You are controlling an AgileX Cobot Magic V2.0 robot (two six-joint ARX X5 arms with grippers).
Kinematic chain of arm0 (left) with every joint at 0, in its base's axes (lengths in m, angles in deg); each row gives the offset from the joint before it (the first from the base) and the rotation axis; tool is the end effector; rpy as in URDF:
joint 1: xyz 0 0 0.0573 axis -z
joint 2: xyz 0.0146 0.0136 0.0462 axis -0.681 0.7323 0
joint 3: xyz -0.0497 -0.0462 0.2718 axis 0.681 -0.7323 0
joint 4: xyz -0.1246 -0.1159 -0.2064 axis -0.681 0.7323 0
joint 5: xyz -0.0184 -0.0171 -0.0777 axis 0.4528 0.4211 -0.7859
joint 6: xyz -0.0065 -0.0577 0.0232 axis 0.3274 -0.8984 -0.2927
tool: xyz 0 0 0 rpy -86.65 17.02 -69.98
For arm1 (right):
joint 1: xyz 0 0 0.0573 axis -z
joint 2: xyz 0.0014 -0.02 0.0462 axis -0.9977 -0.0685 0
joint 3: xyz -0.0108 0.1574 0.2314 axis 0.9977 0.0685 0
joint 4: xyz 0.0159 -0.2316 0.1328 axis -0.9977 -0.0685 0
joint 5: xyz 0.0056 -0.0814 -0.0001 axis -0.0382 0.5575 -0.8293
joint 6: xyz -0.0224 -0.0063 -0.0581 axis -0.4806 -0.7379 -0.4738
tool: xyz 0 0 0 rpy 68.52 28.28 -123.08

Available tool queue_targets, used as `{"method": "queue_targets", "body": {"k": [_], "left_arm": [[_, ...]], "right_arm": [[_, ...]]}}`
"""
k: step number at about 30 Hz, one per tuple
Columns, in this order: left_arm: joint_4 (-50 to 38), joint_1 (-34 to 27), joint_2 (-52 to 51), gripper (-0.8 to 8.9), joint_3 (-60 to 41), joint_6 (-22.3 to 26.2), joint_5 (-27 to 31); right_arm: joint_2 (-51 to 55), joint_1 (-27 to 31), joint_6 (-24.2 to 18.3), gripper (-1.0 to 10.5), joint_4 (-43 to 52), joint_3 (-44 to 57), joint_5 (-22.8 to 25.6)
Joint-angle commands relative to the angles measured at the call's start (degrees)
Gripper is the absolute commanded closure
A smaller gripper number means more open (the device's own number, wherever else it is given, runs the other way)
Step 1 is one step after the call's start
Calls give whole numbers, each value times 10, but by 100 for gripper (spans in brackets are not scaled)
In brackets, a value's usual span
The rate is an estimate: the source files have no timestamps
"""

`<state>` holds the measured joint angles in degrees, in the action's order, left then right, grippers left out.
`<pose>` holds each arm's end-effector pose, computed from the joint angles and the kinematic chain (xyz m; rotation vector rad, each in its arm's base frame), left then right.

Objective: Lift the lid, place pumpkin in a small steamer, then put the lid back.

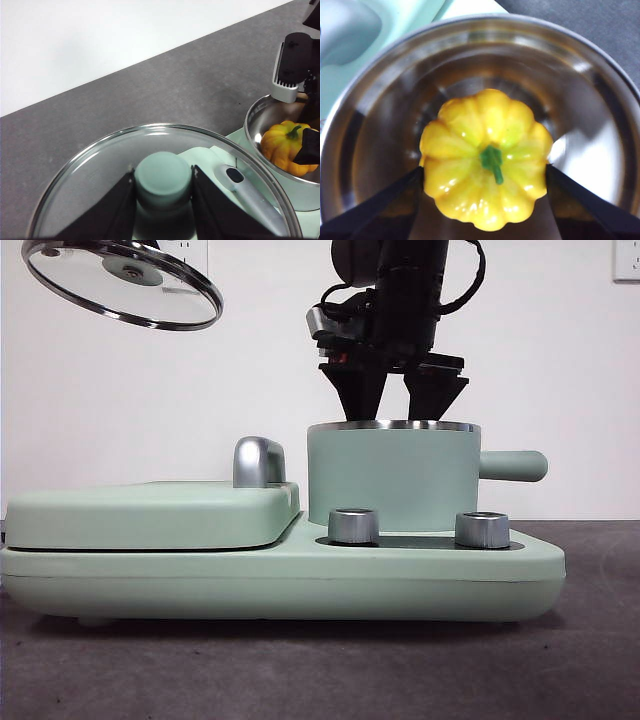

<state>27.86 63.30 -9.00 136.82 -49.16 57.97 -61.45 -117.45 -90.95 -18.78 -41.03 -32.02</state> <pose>0.2505 -0.0961 0.3918 0.2210 0.3800 -0.4491 0.3789 0.2311 0.2902 -0.3900 1.2333 0.5014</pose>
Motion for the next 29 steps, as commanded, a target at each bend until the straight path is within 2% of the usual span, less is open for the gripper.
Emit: {"method": "queue_targets", "body": {"k": [1, 12, 15, 18, 21, 27, 29], "left_arm": [[-21, 2, -4, 803, 11, 4, -1], [-25, 2, -4, 803, 11, 4, -1], [-25, 2, -4, 803, 11, 4, -1], [-25, 2, -4, 803, 11, 4, -1], [-25, 2, -4, 803, 11, 3, -1], [-25, 2, -4, 803, 11, 3, -1], [-25, 2, -4, 803, 11, 3, -1]], "right_arm": [[-24, -3, -5, 622, 5, -17, 1], [-31, -2, -7, 621, 10, -17, 0], [-31, -3, -7, 564, 8, -17, -4], [-31, -3, -7, 556, 7, -17, -6], [-30, -3, -7, 463, 7, -17, -6], [6, -3, -6, 460, 6, -17, -6], [37, -3, 7, 460, 14, -17, -6]]}}
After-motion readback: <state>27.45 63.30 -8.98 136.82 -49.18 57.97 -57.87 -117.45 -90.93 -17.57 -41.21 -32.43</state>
